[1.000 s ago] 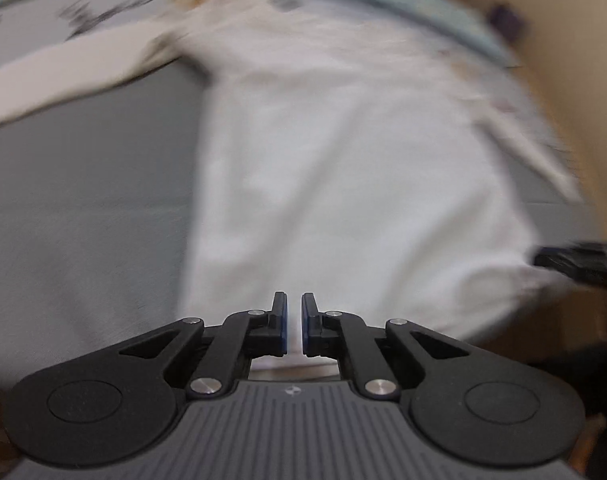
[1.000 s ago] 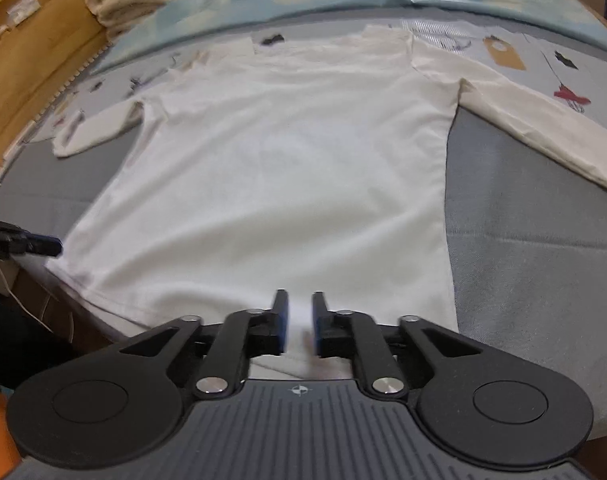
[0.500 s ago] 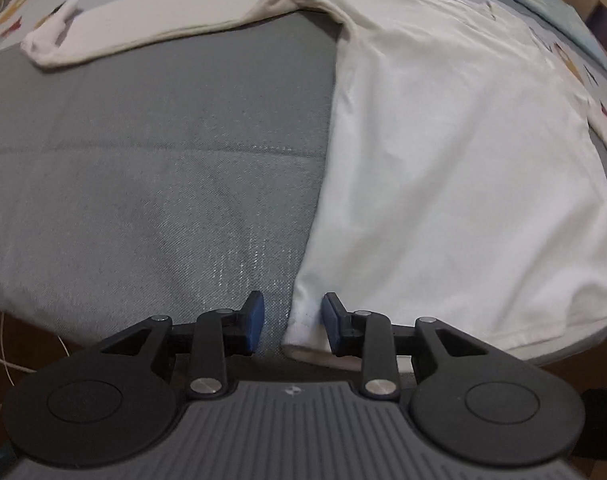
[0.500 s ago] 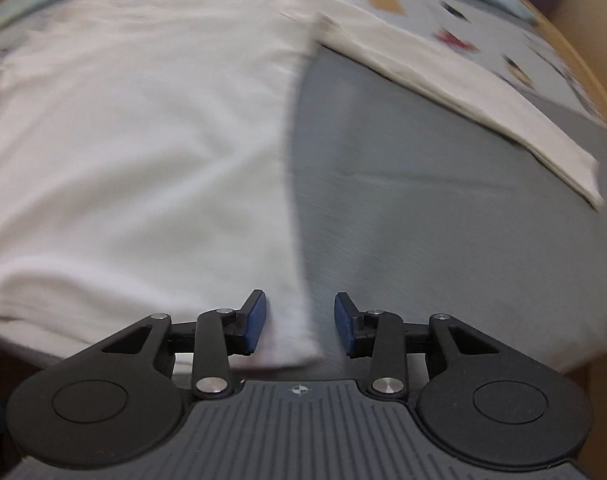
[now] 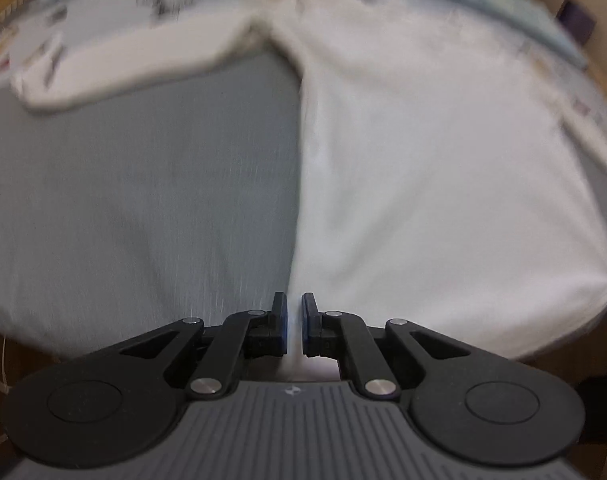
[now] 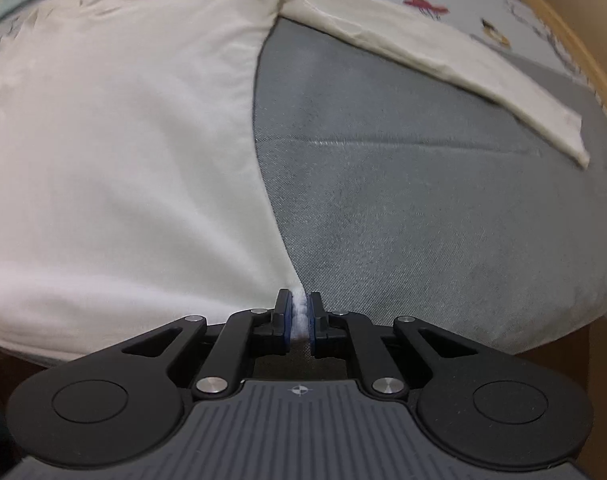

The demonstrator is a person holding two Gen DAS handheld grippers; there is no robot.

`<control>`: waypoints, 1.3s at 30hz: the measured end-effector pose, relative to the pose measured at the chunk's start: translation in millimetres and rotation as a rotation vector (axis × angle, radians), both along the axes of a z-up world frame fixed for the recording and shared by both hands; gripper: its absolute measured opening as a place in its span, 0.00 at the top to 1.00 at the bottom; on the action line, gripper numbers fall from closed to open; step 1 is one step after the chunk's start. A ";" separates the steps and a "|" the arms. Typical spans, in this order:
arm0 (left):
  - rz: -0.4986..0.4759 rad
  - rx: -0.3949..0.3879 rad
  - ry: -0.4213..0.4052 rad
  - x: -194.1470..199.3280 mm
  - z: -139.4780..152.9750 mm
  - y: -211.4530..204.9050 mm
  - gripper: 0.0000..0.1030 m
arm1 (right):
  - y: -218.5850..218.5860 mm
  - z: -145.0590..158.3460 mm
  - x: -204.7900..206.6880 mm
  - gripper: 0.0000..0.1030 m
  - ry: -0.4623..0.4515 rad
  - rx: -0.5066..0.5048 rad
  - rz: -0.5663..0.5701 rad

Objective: Fold small clothes

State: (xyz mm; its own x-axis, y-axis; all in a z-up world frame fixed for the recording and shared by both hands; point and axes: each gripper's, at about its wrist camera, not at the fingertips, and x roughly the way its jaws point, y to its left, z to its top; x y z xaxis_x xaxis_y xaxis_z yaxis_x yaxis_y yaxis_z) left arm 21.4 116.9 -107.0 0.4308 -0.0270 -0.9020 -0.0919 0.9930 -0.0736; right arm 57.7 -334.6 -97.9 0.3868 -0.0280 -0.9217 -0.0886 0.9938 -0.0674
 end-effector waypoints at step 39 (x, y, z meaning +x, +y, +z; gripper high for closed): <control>0.415 0.047 -0.423 109.3 109.3 159.2 0.51 | 130.0 181.6 69.6 0.52 -0.656 0.251 0.199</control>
State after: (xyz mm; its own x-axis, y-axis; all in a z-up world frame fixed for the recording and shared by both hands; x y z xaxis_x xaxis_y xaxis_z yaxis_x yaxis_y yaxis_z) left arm 130.7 276.1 2.3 0.7194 0.2565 -0.6455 -0.4457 0.8833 -0.1457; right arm 127.3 -204.5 83.7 0.8375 0.2823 -0.4678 -0.2891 0.9555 0.0591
